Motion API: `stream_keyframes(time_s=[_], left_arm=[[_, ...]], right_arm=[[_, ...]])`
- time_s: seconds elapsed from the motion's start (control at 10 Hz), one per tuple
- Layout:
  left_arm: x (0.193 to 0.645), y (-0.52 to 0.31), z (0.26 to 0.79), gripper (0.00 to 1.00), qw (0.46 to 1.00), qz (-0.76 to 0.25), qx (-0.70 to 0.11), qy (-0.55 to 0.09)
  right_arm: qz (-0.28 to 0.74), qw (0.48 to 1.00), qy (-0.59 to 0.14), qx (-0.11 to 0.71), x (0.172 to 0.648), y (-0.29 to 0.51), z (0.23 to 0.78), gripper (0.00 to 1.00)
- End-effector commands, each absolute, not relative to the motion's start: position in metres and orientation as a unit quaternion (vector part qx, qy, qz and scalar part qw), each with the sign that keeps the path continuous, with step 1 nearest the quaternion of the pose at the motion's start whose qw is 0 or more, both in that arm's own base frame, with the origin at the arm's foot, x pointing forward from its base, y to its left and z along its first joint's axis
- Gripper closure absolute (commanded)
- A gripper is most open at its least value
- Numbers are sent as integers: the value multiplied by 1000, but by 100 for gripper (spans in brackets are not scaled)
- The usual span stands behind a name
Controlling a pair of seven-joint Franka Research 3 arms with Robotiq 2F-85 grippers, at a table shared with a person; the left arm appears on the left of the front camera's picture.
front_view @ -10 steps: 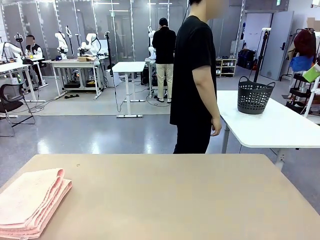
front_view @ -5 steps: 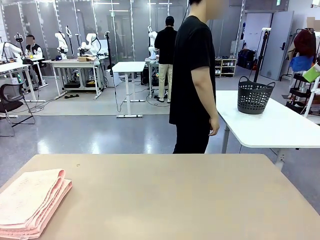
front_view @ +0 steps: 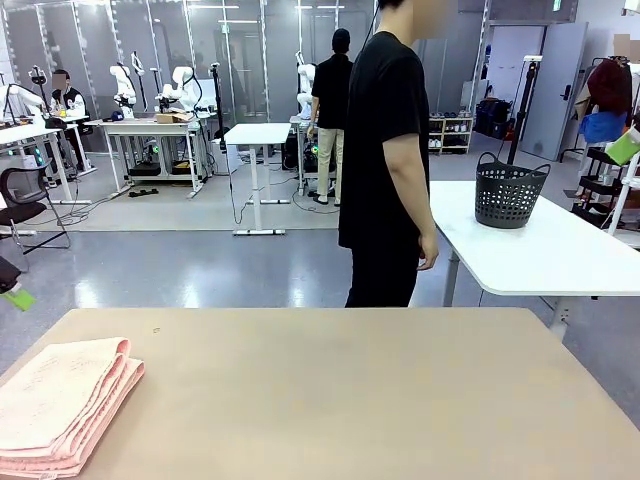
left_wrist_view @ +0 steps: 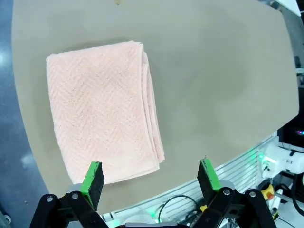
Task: Fold the towel.
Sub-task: Pick up the 100 cm Hotel Towel and place it on the left side of the table.
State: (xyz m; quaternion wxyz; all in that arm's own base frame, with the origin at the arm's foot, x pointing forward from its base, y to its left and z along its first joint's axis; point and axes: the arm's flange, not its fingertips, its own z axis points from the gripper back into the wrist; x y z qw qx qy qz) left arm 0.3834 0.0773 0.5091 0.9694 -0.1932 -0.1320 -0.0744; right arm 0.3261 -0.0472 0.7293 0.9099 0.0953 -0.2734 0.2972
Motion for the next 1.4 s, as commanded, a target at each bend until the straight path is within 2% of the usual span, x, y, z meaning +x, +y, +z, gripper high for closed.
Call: stream_keyframes(time_s=[0.0,1.3], left_arm=[[385,87,509,0,968,-76,-192,-140],[385,87,509,0,968,-76,-192,-140]], right_arm=[[294,912,-272,92,326,-47,729,0],[294,912,-272,92,326,-47,729,0]])
